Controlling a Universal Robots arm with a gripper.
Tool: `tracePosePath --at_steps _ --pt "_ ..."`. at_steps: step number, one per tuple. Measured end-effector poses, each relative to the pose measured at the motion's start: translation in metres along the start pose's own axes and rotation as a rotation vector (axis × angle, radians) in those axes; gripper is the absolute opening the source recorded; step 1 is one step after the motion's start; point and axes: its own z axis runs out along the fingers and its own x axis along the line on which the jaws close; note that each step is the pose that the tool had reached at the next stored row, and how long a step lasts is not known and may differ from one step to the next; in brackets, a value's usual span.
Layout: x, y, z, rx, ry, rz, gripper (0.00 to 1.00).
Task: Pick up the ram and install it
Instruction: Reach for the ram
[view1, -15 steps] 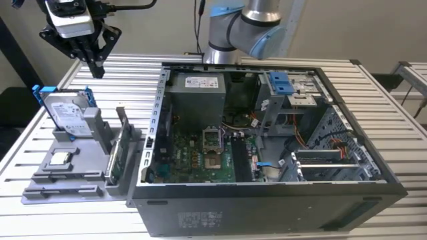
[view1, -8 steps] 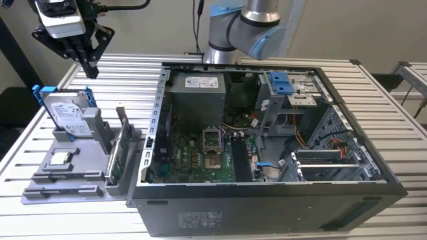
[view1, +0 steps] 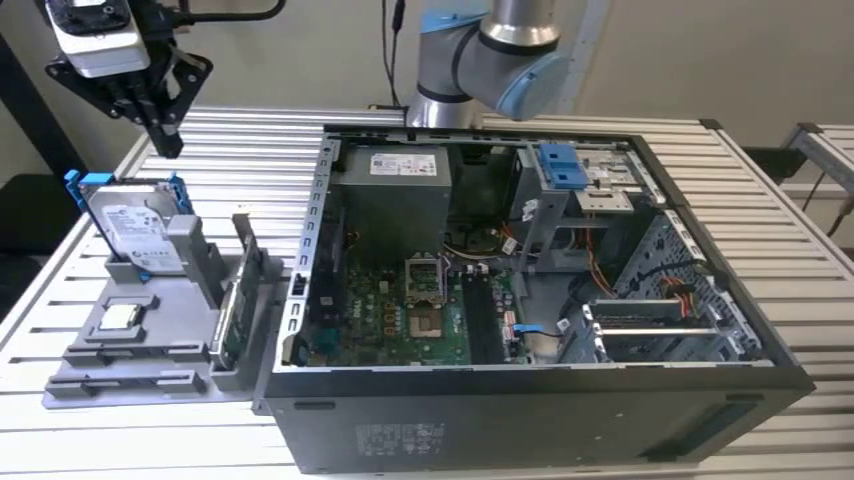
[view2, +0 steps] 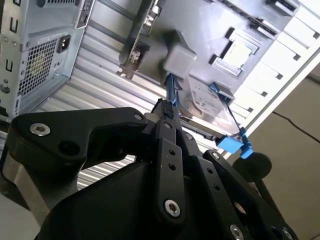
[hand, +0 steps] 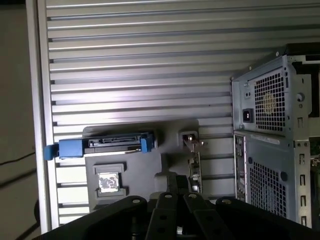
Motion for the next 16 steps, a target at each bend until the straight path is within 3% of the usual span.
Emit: tracePosePath --at_steps 16 --pt "0.0258 -0.0020 0.0020 0.0000 -0.0001 0.000 0.11"
